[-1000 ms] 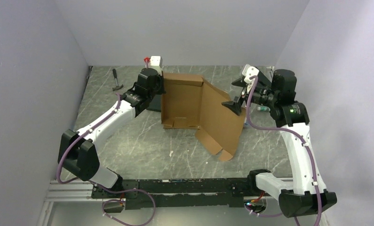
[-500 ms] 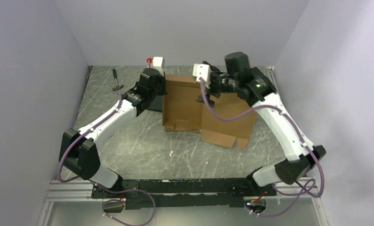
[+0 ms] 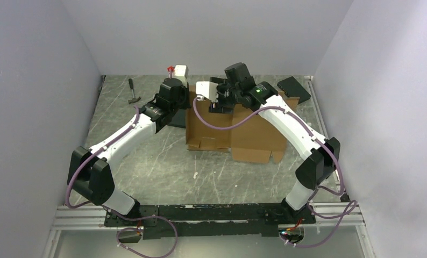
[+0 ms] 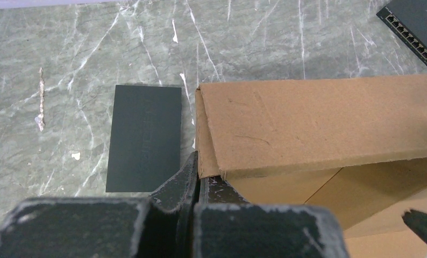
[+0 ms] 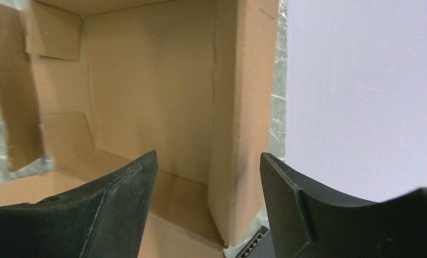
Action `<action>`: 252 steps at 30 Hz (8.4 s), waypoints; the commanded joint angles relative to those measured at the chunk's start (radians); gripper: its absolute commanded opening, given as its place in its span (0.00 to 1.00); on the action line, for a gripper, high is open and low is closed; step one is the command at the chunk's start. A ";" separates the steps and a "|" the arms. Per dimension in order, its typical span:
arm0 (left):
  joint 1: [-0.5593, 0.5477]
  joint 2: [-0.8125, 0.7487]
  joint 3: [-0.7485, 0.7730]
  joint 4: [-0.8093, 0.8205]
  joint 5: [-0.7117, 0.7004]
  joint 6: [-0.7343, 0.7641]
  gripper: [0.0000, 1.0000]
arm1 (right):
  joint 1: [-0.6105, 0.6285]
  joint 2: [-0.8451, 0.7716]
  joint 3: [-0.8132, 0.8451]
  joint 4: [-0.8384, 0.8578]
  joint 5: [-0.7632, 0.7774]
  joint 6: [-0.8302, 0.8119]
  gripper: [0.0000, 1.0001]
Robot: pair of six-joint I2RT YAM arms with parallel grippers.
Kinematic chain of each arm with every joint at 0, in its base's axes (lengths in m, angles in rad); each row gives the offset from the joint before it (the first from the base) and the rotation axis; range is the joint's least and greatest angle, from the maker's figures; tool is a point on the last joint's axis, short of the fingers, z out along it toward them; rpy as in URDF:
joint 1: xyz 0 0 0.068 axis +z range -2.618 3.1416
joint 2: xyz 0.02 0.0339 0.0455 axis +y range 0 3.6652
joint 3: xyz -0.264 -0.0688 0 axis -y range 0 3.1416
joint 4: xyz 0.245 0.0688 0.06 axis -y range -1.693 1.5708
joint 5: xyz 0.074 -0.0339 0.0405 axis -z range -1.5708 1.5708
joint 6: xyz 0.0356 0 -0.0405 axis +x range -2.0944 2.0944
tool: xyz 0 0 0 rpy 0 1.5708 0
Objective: Fold the paper box
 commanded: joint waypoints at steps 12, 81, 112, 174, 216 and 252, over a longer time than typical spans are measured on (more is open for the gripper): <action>-0.010 -0.016 0.020 0.037 0.037 -0.013 0.00 | 0.011 0.064 -0.020 0.178 0.135 -0.076 0.27; -0.005 -0.166 -0.432 -0.092 0.462 -0.440 0.65 | -0.138 0.159 -0.375 0.130 -0.199 0.310 0.36; -0.016 -0.176 -0.398 -0.142 0.407 -0.405 0.67 | -0.076 0.145 -0.532 0.398 0.040 0.427 0.31; -0.052 -0.453 -0.471 -0.451 0.279 -0.648 0.75 | -0.291 -0.170 -0.568 0.407 -0.312 0.498 0.75; -0.081 -0.281 -0.412 -0.446 0.387 -0.737 0.00 | 0.144 -0.322 -0.780 0.277 -0.643 0.284 0.69; 0.098 -0.138 -0.281 -0.404 0.580 -0.749 0.02 | 0.329 -0.164 -0.742 0.615 0.072 0.889 0.08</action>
